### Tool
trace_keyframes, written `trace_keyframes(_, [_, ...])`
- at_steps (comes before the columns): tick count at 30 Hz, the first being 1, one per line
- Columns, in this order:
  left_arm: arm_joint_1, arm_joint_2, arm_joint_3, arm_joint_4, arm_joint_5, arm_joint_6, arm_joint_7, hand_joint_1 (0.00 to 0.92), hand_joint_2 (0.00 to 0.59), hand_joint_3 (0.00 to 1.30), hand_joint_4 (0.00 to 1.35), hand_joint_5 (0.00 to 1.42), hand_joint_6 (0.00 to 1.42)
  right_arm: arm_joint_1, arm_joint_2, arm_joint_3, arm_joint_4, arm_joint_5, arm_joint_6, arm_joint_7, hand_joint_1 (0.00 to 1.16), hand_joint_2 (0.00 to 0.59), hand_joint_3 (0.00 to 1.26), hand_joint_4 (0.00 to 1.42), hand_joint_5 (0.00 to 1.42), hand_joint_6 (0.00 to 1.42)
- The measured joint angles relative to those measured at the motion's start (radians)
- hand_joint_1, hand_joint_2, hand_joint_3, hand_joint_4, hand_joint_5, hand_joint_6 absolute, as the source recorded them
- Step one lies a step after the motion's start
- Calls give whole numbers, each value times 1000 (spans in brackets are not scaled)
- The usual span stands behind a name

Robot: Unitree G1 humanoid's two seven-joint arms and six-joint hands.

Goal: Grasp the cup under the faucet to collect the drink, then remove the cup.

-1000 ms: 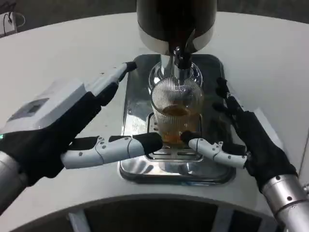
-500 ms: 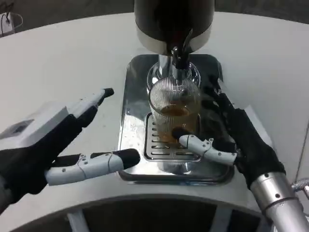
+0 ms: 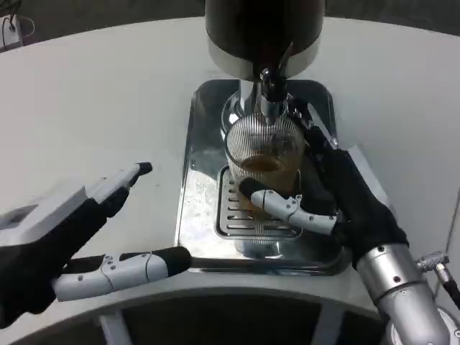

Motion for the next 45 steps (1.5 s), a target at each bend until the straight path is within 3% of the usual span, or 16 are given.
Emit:
trace_keyframes(17, [28, 16, 18, -12, 1, -6, -11, 0, 31, 0, 0, 0, 75, -31, 66, 32, 68, -42, 2, -89, 805, 219, 15, 71, 144, 134])
trace_keyframes(31, [28, 33, 12, -12, 1, -7, -27, 0, 31, 0, 0, 0, 75, -52, 134, 63, 68, -113, 71, -178, 806, 218, 2, 68, 147, 112])
trace_keyframes(45, [30, 46, 12, -11, 2, -7, -40, 0, 31, 0, 0, 0, 75, -70, 178, 96, 110, -165, 85, -247, 814, 222, 82, 151, 232, 169])
